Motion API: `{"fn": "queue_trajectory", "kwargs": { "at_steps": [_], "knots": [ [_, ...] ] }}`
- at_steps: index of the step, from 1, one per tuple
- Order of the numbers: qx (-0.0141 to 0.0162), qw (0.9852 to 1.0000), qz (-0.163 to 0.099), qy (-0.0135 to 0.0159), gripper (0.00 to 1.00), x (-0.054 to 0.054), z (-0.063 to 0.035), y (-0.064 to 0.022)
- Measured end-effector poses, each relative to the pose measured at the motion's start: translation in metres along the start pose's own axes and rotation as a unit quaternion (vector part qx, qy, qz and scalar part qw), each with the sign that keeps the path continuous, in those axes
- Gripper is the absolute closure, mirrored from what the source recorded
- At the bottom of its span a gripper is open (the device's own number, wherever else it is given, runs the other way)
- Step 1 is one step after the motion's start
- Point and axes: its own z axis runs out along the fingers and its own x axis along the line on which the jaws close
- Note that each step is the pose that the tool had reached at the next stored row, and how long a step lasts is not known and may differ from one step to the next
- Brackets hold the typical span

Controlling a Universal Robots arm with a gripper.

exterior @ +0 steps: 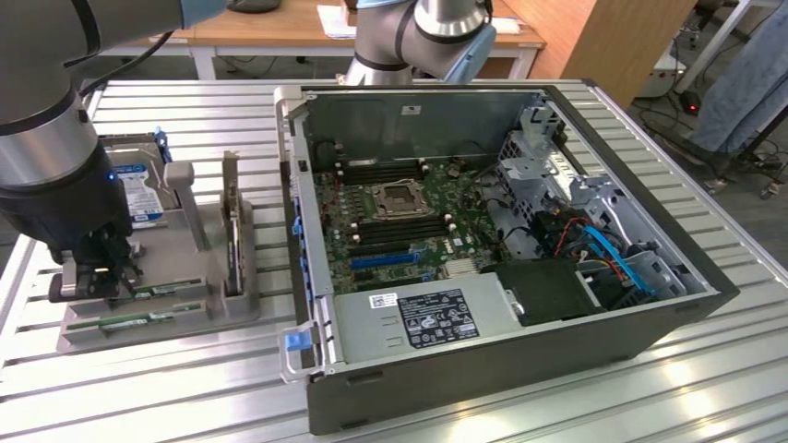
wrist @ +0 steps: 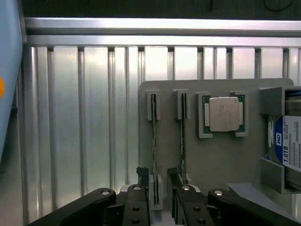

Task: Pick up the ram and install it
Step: 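Pick up the ram and move it above insertion slot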

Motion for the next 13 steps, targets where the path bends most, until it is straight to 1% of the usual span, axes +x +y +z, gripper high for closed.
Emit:
{"fn": "queue_trajectory", "kwargs": {
  "at_steps": [4, 13],
  "knots": [
    [0.0, 1.0, 0.0, 0.0, 0.71, 0.0, 0.0003, 0.0],
    [0.0, 1.0, 0.0, 0.0, 0.71, 0.0, 0.0125, -0.0002]
  ]
}}
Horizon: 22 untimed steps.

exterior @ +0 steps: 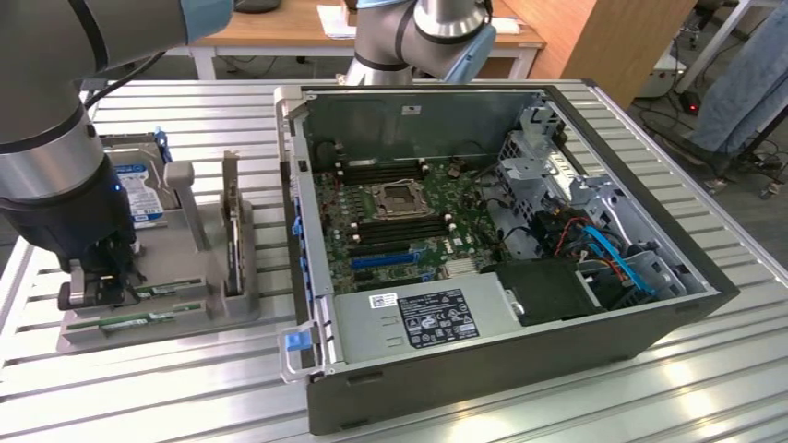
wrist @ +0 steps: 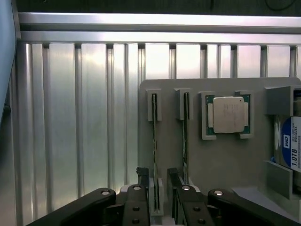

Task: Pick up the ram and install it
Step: 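Pick up the ram and move it above insertion slot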

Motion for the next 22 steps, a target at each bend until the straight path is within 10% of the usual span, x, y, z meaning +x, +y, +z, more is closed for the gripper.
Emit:
{"fn": "queue_trajectory", "kwargs": {
  "at_steps": [22],
  "knots": [
    [0.0, 1.0, 0.0, 0.0001, 0.71, 0.0, 0.0204, -0.0003]
  ]
}}
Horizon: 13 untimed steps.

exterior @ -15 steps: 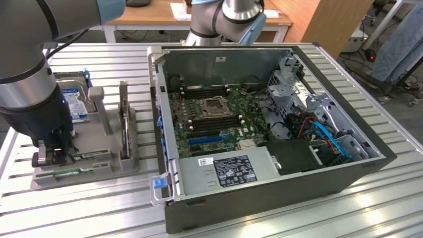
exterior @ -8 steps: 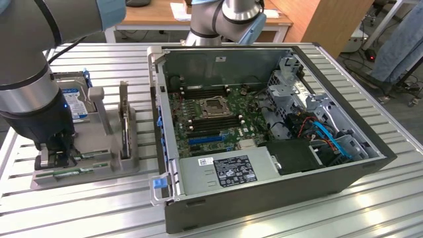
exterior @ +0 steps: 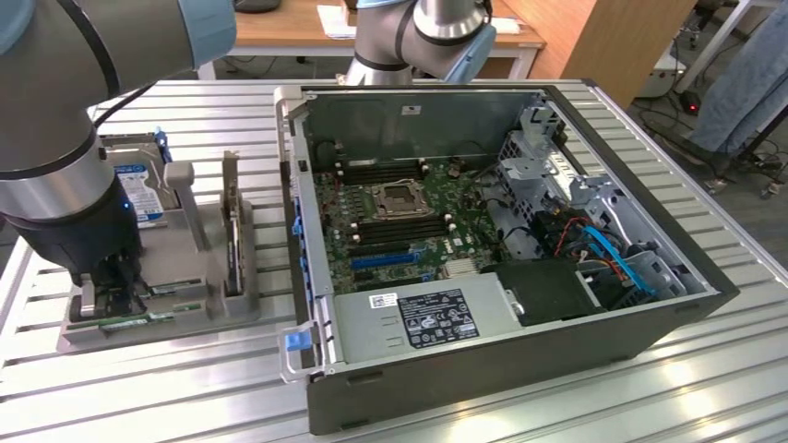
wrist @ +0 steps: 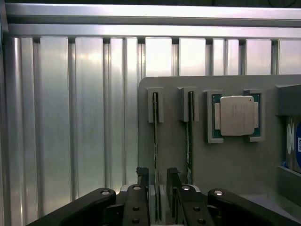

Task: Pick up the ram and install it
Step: 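Pick up the ram and move it above insertion slot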

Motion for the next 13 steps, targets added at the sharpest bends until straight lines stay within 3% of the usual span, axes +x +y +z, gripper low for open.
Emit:
{"fn": "queue_trajectory", "kwargs": {
  "at_steps": [13],
  "knots": [
    [-0.0001, 1.0, 0.0, -0.0003, 0.71, 0.0012, 0.0037, 0.0]
  ]
}}
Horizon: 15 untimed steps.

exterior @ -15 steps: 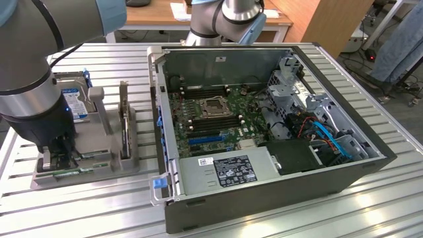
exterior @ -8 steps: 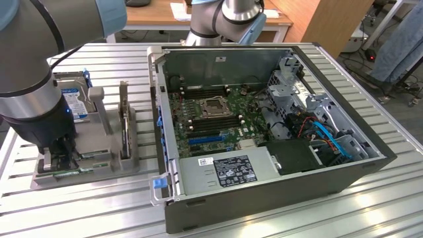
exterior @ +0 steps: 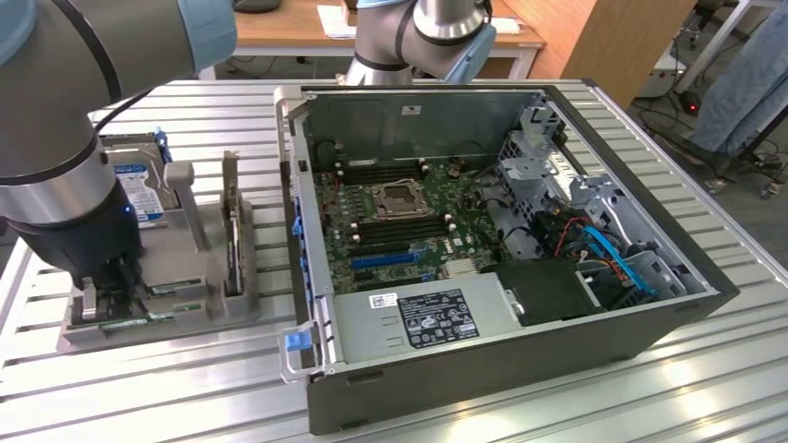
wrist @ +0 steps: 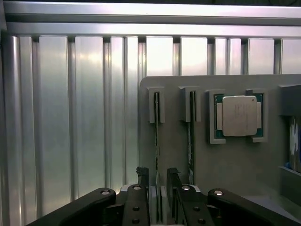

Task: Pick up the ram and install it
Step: 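Pick up the ram and move it above insertion slot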

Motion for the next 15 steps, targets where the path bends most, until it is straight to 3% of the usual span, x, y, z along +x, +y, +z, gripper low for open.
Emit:
{"fn": "queue_trajectory", "kwargs": {
  "at_steps": [15],
  "knots": [
    [0.0, 1.0, 0.0, 0.0, 0.71, 0.0, 0.0144, -0.0003]
  ]
}}
